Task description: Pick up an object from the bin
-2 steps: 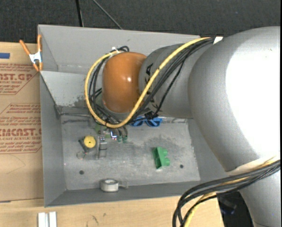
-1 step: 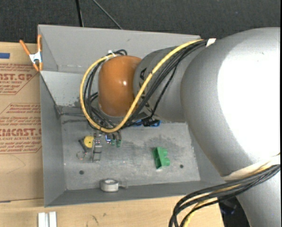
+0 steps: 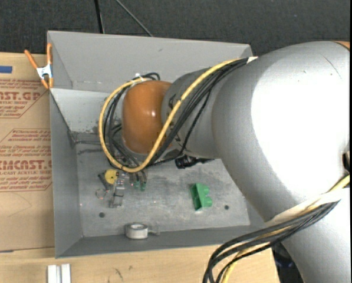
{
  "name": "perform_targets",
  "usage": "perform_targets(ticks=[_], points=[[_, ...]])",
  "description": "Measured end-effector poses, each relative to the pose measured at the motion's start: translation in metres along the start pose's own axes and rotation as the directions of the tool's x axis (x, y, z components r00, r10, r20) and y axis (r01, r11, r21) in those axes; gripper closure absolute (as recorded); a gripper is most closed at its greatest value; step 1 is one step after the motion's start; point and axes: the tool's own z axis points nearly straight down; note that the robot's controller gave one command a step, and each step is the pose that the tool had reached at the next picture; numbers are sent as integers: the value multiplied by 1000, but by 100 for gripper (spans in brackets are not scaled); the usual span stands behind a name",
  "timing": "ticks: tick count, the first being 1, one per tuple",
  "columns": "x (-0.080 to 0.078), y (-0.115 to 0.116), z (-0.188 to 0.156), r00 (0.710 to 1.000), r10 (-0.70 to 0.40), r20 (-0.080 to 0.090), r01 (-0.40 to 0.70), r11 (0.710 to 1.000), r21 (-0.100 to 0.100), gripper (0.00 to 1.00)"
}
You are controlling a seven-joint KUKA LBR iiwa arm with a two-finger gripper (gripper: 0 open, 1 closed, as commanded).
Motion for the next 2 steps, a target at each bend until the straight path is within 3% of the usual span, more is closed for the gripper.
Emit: perform_targets(ticks=[1,2], points=[[0,0,0,1000,0,0,0,1000,-1,0],[0,1,0,1000,0,0,0,1000,-2,100]])
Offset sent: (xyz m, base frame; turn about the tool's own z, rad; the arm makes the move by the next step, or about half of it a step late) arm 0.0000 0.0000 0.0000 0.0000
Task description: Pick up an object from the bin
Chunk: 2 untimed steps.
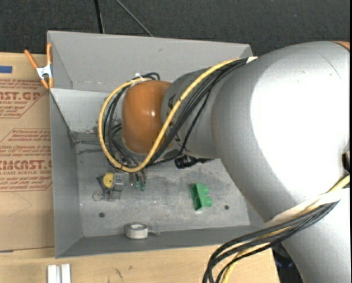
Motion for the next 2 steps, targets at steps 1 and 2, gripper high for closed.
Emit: perform_targets(ticks=[1,2], points=[[-1,1,-45,1000,-1,6,1,1000,-2,100],[-1,2,-69,1000,-1,5,2,1000,-1,100]])
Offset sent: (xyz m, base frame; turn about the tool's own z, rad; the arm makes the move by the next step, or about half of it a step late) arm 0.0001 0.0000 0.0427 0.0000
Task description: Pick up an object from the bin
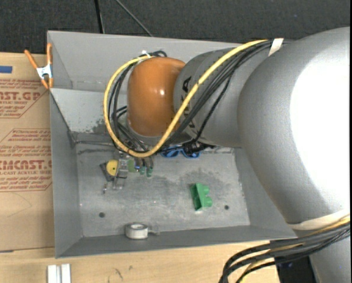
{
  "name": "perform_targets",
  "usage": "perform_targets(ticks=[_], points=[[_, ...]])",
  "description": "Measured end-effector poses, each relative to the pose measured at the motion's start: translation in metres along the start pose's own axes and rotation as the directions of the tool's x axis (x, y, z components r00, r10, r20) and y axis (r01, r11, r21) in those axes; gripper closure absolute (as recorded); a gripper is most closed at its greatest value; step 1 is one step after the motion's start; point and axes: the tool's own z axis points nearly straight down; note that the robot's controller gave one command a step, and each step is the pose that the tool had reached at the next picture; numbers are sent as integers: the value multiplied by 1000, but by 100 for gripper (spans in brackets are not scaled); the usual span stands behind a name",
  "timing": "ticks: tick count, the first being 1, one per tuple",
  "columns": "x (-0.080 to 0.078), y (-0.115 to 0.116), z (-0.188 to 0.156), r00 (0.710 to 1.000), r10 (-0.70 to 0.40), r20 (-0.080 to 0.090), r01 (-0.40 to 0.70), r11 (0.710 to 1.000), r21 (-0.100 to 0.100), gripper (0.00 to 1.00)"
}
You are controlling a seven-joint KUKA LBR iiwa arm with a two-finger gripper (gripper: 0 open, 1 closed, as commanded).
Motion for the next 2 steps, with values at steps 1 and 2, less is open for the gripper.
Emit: perform_targets(ticks=[1,2], points=[[-1,1,-31,1000,-1,1,1,1000,-1,100],[-1,2,-41,1000,-2,-1,2,1000,0,100]])
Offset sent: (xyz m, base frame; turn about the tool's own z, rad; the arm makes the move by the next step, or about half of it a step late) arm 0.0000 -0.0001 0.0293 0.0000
